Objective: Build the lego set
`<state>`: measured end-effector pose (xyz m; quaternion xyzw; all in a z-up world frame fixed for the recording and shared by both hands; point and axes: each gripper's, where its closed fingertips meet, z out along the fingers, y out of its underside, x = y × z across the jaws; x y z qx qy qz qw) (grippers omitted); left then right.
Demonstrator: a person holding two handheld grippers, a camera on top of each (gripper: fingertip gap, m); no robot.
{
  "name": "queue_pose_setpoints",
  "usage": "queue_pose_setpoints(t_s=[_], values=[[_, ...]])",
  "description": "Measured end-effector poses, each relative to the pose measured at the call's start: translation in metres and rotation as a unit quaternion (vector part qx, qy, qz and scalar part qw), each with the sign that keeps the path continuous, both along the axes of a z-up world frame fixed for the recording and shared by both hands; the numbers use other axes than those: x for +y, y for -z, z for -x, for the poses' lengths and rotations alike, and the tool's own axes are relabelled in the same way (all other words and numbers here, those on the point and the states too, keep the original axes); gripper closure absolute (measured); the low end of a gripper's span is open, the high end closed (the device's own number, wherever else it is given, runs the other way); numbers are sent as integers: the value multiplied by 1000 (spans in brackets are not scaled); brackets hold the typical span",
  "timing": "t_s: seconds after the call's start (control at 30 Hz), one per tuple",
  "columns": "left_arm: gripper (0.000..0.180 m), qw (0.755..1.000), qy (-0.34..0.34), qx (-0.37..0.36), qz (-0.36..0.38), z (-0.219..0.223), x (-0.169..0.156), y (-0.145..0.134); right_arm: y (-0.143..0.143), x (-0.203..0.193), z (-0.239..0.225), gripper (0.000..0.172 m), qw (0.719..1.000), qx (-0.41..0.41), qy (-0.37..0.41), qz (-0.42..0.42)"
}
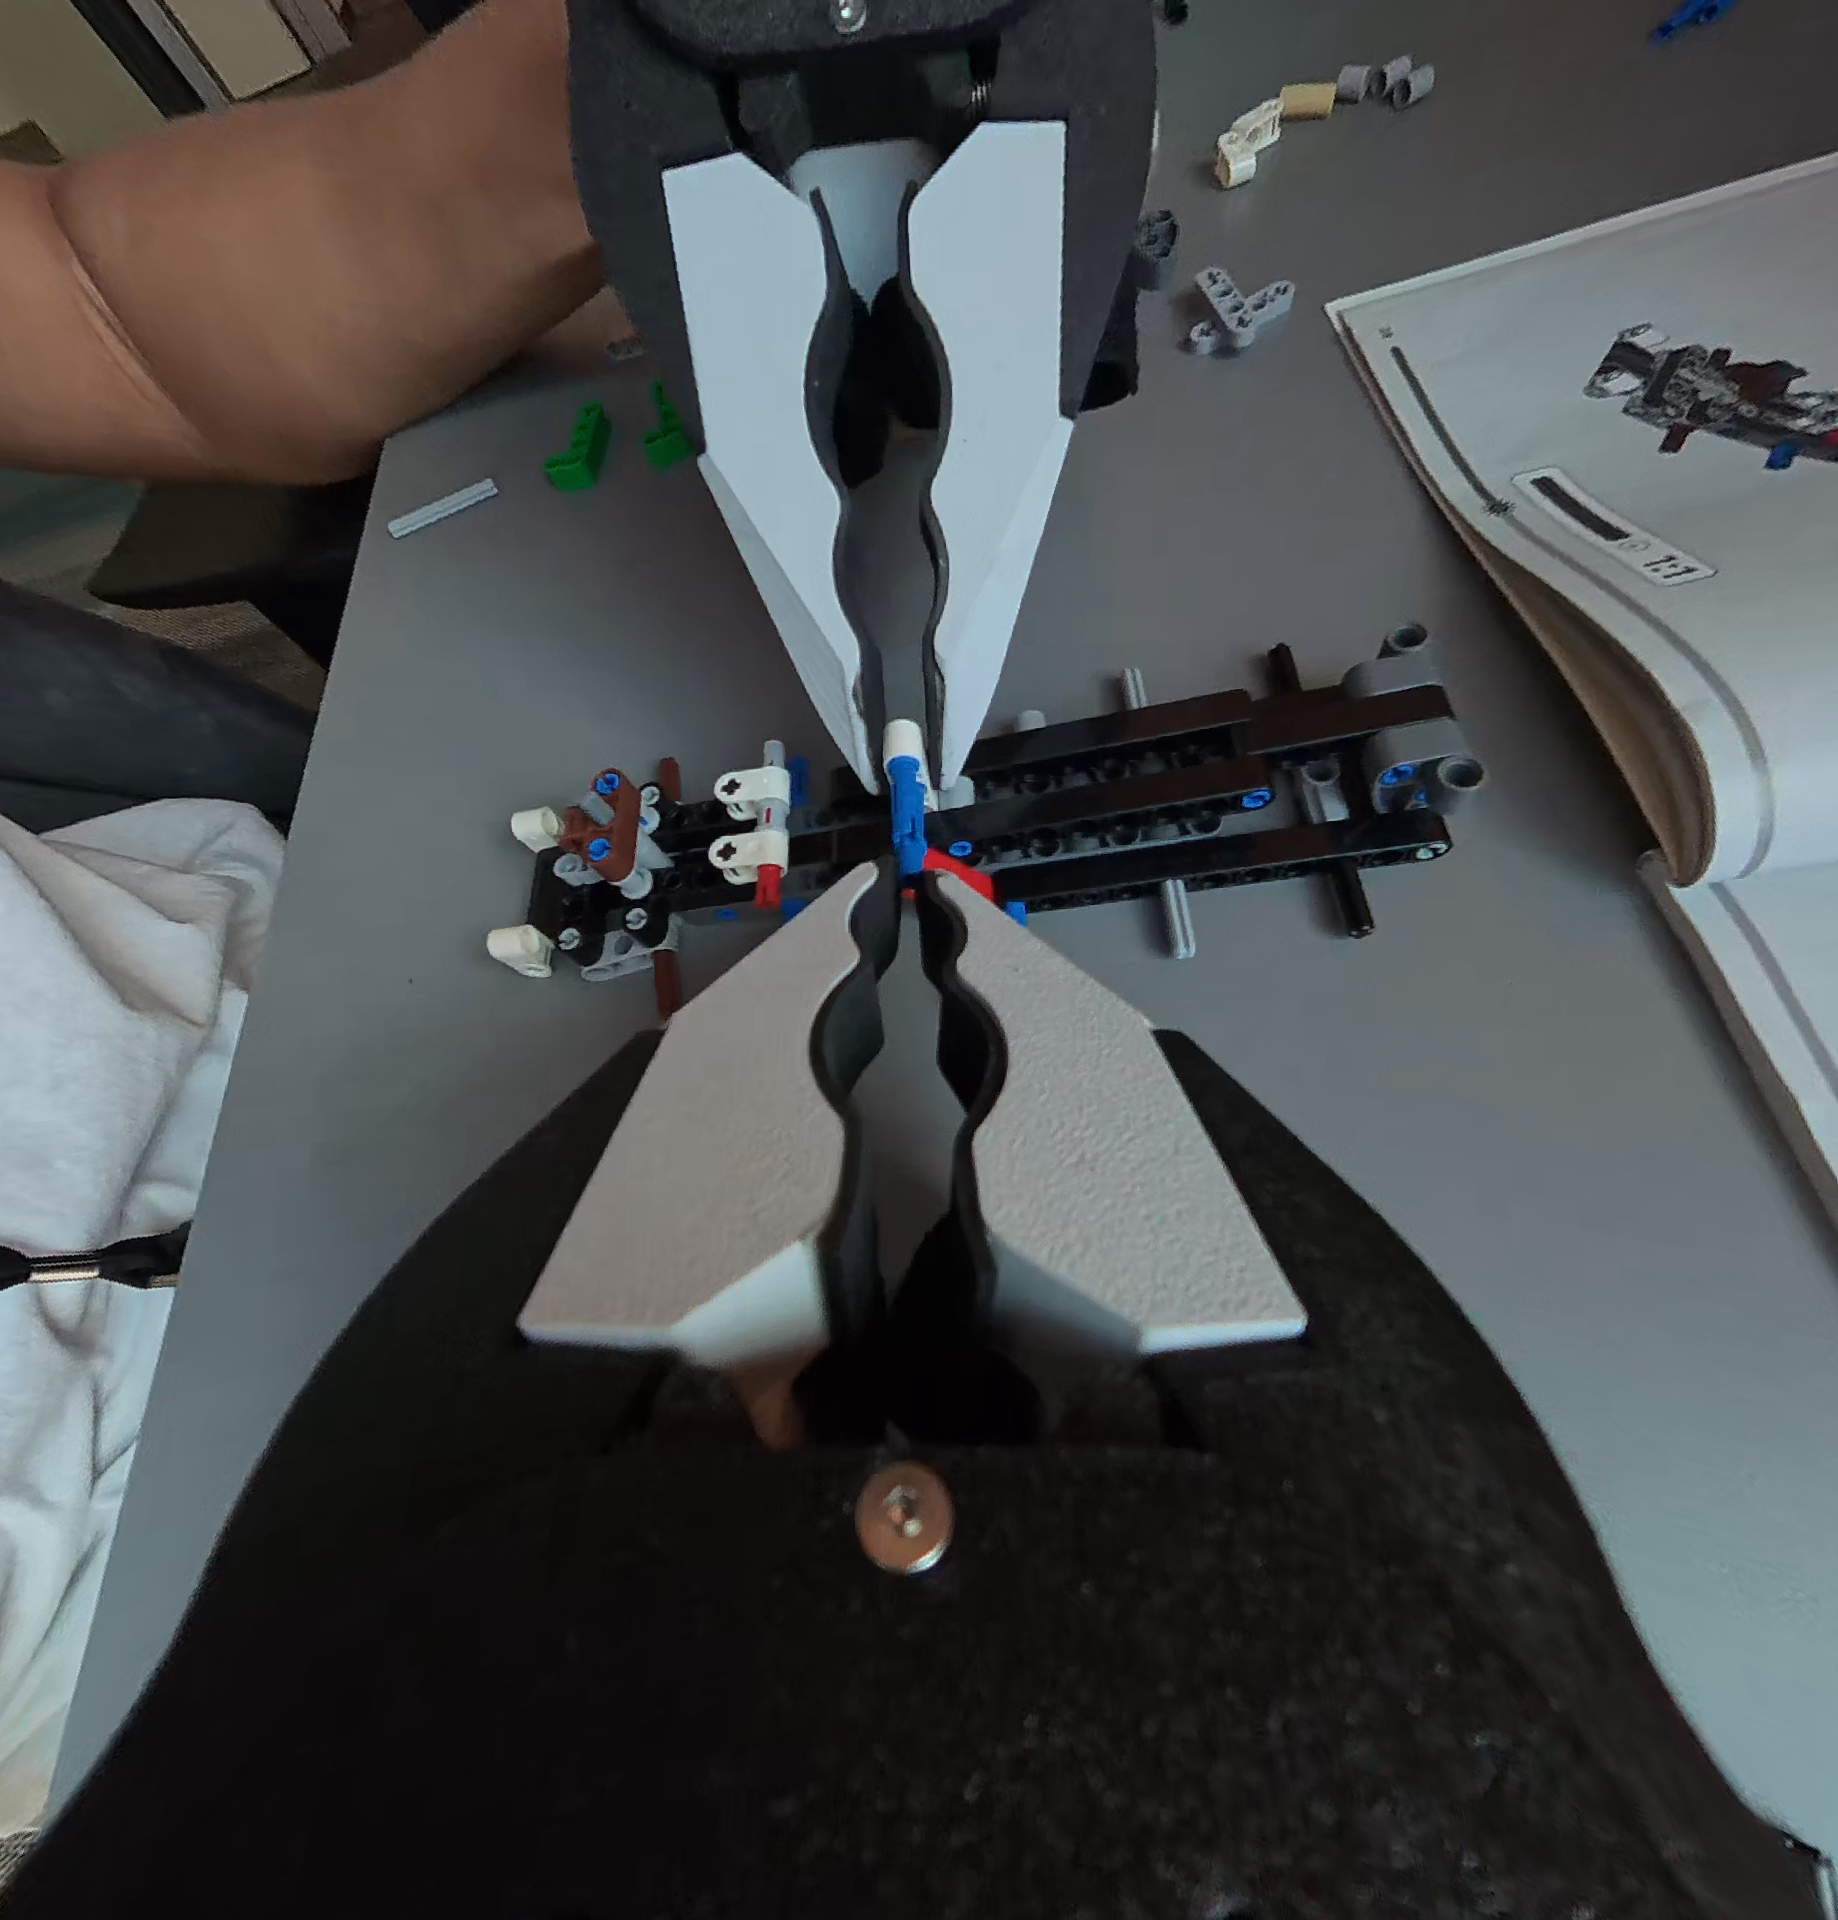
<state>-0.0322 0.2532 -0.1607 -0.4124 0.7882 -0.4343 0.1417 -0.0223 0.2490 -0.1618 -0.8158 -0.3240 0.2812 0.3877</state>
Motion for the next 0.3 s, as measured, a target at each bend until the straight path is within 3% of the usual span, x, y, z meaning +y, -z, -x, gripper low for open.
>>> queue_pose_setpoints(t_s=[0.17,0.3], values=[[174,1000,0,4,5,0,0,0,1,-1,1,170,1000,13,-7,16],[174,1000,-1,8,10,1,0,0,4,-1,1,170,1000,-25,-13,-14]])
